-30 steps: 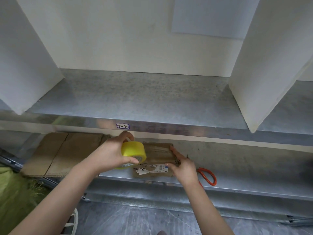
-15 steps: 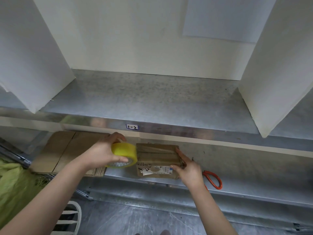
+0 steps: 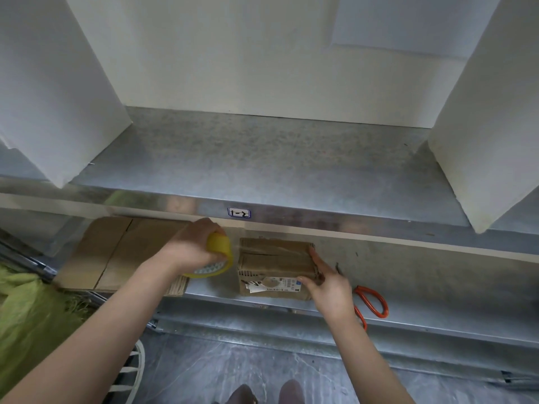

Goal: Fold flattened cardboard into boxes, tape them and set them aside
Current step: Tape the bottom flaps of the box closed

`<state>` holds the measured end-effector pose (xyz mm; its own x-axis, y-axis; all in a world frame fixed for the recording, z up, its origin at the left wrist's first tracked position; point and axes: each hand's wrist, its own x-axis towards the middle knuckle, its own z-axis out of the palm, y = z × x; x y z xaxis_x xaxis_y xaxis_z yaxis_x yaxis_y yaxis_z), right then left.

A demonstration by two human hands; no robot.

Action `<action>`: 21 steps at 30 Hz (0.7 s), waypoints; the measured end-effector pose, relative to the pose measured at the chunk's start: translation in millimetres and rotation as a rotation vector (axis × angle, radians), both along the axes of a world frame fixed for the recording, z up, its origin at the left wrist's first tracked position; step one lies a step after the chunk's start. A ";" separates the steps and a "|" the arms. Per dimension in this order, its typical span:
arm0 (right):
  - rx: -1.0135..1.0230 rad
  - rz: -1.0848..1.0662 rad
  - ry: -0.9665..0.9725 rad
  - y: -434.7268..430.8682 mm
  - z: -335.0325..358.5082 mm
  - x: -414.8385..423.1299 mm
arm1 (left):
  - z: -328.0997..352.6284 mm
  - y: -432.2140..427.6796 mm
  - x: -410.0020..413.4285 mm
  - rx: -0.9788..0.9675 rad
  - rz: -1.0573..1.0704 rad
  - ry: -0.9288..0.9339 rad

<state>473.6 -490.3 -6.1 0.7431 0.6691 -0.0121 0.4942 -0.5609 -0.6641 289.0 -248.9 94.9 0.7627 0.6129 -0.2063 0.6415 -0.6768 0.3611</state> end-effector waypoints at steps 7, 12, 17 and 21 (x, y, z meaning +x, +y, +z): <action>-0.009 -0.008 -0.034 -0.6 -3.2 -2.4 | -43.2 6.2 -4.1 -0.095 0.054 -0.014; -0.026 -0.023 -0.008 0.8 -2.4 -0.3 | -59.9 4.3 -4.0 -0.161 0.074 -0.060; -0.028 -0.015 0.008 -0.3 -2.4 0.7 | -70.7 -0.2 -9.3 -0.092 0.033 -0.067; -0.022 -0.003 0.006 -0.8 1.7 1.5 | -74.5 -0.5 -11.6 -0.079 0.026 -0.079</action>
